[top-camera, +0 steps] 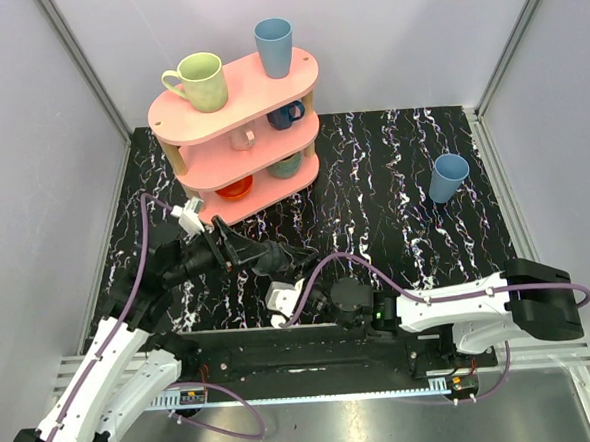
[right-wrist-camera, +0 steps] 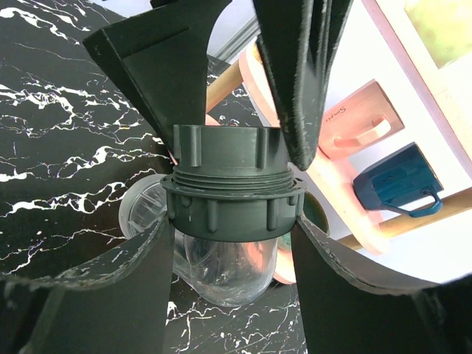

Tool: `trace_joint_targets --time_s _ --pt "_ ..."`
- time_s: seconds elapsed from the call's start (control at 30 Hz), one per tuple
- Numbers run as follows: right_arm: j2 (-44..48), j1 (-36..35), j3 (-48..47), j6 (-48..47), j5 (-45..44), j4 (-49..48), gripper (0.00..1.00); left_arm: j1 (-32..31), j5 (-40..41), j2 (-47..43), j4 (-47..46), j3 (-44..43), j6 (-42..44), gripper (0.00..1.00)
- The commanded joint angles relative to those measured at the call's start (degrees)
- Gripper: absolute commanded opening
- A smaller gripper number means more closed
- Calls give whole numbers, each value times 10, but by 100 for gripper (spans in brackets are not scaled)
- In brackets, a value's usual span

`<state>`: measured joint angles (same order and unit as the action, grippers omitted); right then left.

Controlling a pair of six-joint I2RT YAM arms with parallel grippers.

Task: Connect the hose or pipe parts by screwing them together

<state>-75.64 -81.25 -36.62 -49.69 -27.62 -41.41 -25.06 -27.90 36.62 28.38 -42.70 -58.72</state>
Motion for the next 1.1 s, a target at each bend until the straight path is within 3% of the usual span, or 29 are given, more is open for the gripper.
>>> trace_joint_targets --time_s 0.0,0.13,0.23,0.37,0.4,0.63,0.77,0.9,1.0,1.07 --pt "0 -6 -19 6 -23 -51 0 1 -16 -14 -31 10 -23 71" --pt "-1 -5 -25 25 -21 -46 0 1 -28 -15 -56 24 3 52" --pt "9 -4 -40 70 -10 1 0 1 -38 -15 -71 28 63 32" --pt "34 11 -57 143 64 67 0 1 -40 -39 -104 44 169 1" --pt "48 19 -58 164 86 91 0 1 -46 -45 -120 50 182 0" --pt "97 135 -58 333 360 176 0 0 -199 -91 -312 132 318 0" --pt "96 176 -66 362 492 215 0 1 -213 -89 -291 125 410 0" --pt "83 188 -80 374 549 244 0 0 -274 -40 -264 105 471 0" --pt "79 190 -82 371 550 253 0 0 -284 -29 -260 102 492 11" --pt "83 190 -77 369 529 252 0 0 -270 -31 -256 99 486 42"
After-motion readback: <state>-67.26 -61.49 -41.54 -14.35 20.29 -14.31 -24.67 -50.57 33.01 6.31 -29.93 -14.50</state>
